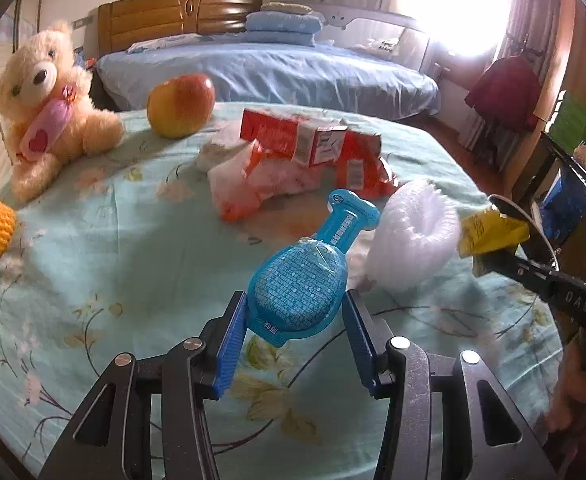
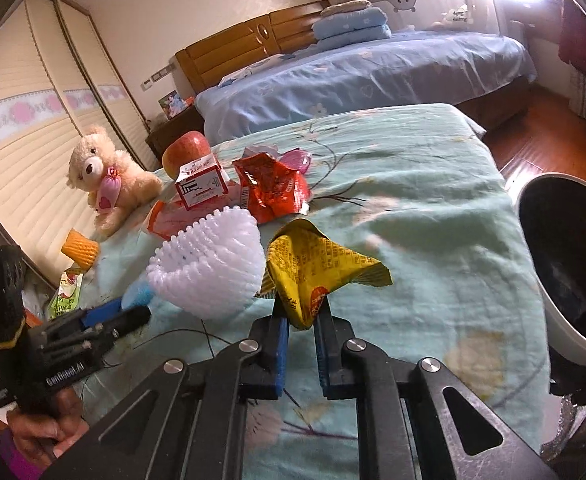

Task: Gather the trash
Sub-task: 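Carry the blue brush and yellow wrapper over the trash bin with both tools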

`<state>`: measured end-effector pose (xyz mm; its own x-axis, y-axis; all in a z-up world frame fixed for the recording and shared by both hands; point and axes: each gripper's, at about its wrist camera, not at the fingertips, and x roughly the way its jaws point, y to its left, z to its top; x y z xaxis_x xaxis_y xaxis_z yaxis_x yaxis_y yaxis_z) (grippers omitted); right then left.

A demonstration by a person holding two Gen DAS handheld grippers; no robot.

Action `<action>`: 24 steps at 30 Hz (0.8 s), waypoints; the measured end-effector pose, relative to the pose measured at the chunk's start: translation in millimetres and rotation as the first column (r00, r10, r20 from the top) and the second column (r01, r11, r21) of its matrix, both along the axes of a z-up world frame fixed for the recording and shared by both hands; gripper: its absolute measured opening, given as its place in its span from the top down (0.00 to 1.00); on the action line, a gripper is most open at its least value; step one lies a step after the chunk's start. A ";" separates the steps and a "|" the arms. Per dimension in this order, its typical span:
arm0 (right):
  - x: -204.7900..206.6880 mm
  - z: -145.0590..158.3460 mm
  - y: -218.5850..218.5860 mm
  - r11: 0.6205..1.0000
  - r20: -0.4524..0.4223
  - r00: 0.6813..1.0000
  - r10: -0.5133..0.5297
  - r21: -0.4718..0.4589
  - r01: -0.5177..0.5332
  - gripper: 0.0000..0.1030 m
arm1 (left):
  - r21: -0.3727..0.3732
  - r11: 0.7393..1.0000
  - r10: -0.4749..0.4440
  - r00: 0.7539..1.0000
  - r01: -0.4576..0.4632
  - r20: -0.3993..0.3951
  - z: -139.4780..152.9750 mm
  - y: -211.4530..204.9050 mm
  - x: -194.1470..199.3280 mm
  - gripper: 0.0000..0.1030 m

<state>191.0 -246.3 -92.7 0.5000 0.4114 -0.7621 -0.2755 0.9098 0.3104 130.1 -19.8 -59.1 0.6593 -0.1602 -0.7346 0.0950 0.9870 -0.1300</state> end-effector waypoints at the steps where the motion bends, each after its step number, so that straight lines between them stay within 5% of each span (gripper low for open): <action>1: -1.3 0.4 -2.2 1.000 0.000 1.000 -0.004 -0.001 0.004 0.89 | 0.001 1.000 0.002 1.000 -0.002 0.005 2.2 -0.4 -1.4 0.55; 24: -18.8 9.0 -63.3 0.993 0.019 0.993 -0.115 -0.006 0.115 0.89 | -0.023 0.986 -0.163 0.986 0.164 0.031 17.5 -77.5 13.1 0.55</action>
